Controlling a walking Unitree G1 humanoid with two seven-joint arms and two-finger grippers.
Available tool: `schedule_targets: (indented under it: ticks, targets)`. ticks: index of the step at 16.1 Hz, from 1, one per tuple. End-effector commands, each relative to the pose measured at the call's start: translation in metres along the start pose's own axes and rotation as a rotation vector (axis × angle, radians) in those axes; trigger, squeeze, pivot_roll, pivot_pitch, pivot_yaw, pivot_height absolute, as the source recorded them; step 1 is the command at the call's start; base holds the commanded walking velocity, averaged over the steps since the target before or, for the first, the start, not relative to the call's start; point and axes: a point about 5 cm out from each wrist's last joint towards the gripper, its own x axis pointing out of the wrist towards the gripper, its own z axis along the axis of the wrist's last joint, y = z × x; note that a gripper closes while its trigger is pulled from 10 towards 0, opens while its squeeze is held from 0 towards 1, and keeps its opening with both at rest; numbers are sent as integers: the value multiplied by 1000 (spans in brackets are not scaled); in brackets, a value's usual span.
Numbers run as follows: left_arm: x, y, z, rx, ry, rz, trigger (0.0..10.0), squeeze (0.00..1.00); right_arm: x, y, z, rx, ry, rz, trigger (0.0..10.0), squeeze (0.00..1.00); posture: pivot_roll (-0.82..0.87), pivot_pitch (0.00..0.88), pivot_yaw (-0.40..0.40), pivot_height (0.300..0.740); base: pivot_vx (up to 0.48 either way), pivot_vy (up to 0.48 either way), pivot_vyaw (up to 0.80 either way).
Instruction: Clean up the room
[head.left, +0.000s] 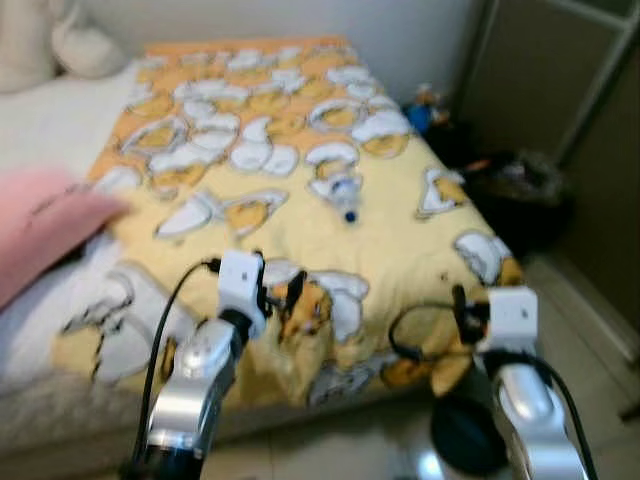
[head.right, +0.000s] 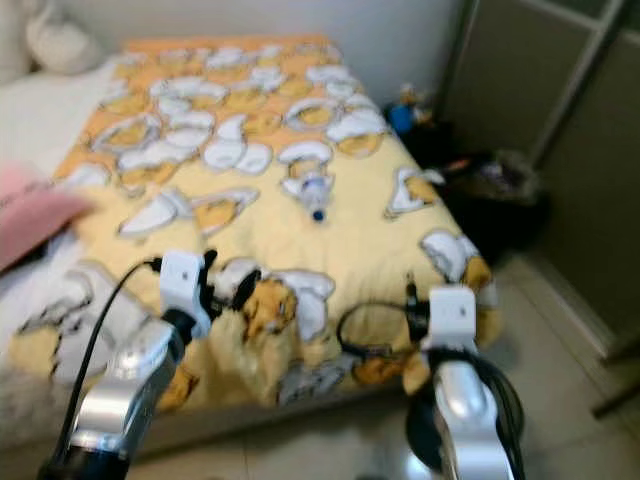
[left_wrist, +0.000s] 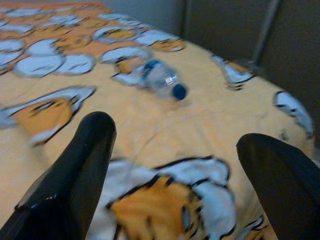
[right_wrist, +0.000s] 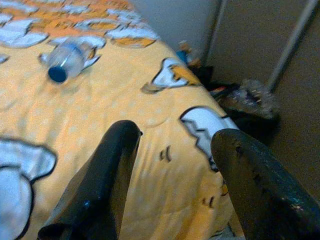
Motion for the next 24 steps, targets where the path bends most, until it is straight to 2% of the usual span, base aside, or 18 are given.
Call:
schedule_targets:
  ticks: [1,6,13,15,17,19,20,22,24]
  targets:
    - [5,-3,2,7,-5,-19,10000,0,0,-1,0,-11,-1,-7,10000,0,-175,0,42,725,480,0,-694]
    - [9,-8,3,17,-10,-37,10000,0,2,-1,-1,-20,-2,-15,10000,0,-179,0,54,725,475,0,-150]
    - [30,-12,18,-26,-36,-33,10000,0,1,4,-4,-21,2,-9,10000,0,-198,0,70,725,466,0,0]
    - [52,-3,33,-21,-17,59,10000,0,-3,4,-6,-16,8,-19,10000,0,-217,0,78,725,390,0,0]
    - [75,-7,56,-17,-29,62,10000,0,-11,5,-8,-11,19,-28,10000,0,-242,0,93,725,0,0,0]
    - [100,-28,71,-36,18,-10,10000,0,-26,6,-13,1,29,-44,10000,0,-282,11,113,725,0,0,0]
    - [104,-30,72,-46,26,-8,10000,0,-30,7,-13,0,29,-44,10000,0,-294,20,118,725,0,0,0]
    - [111,-25,69,-85,93,97,10000,0,-50,9,-16,9,44,-56,10000,0,-344,70,135,725,0,0,0]
    - [111,-14,59,-60,163,247,10000,0,-77,10,-18,22,80,-71,10000,0,-400,132,146,725,0,0,0]
